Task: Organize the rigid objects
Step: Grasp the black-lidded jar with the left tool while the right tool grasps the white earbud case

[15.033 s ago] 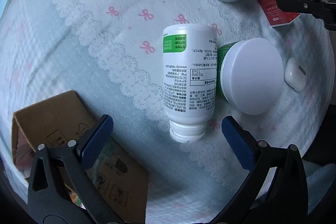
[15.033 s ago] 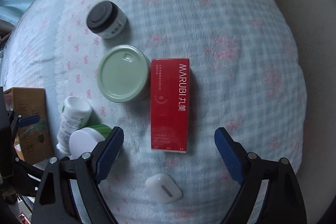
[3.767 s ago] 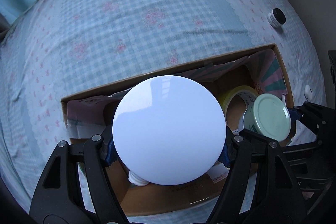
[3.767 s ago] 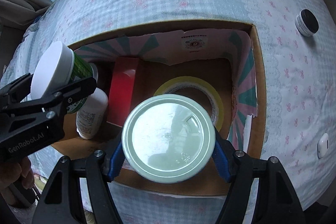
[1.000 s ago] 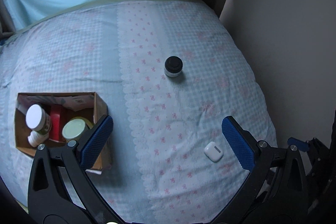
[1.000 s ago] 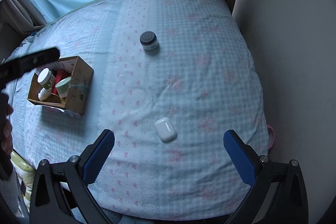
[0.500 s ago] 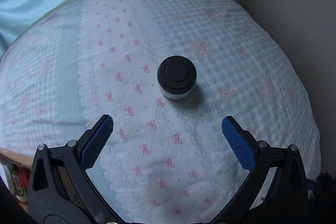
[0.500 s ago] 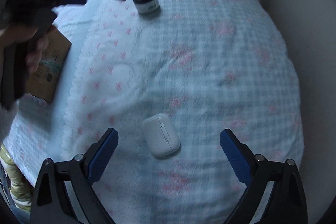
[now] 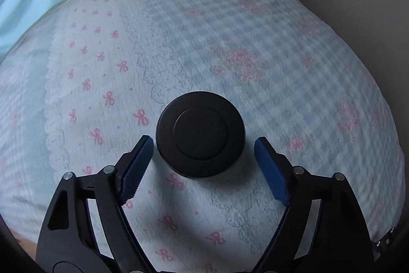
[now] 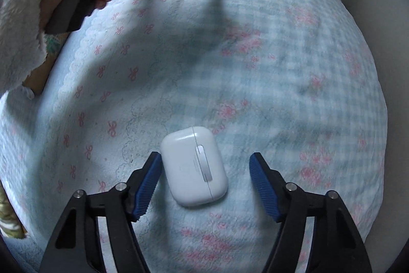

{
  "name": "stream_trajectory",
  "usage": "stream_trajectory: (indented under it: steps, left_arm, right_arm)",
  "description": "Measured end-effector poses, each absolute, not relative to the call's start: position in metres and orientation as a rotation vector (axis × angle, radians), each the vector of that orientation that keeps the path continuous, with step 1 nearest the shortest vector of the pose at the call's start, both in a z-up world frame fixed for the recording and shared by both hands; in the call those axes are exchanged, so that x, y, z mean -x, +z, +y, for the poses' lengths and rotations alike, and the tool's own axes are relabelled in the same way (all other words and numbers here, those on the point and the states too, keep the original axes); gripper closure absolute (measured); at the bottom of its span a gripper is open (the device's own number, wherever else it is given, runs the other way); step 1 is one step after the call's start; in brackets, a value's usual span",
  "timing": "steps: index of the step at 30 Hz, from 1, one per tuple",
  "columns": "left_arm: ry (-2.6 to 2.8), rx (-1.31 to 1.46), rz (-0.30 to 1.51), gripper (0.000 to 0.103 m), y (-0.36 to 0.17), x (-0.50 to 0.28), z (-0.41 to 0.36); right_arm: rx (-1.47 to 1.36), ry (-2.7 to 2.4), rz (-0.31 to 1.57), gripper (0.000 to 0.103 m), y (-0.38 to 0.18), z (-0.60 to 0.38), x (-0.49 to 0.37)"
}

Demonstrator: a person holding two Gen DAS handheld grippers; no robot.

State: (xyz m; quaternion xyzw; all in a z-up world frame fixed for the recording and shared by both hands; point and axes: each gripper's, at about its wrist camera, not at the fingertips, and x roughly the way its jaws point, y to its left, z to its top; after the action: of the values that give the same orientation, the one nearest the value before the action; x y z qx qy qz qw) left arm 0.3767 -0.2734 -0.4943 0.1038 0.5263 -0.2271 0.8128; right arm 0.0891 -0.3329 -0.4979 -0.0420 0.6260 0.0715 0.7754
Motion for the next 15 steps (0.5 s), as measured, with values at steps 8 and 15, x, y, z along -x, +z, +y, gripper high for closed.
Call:
stream_trajectory:
  steps: [8, 15]
  left_arm:
    - [-0.486, -0.189, 1.124, 0.05, -0.498, -0.391, -0.275]
    - [-0.502, -0.223, 1.121, 0.05, -0.495, -0.388, -0.274]
  right_arm:
    - [0.2, 0.236, 1.346, 0.06, -0.501, -0.312, -0.086]
    - [0.156, 0.222, 1.36, 0.06, -0.504, -0.308, -0.09]
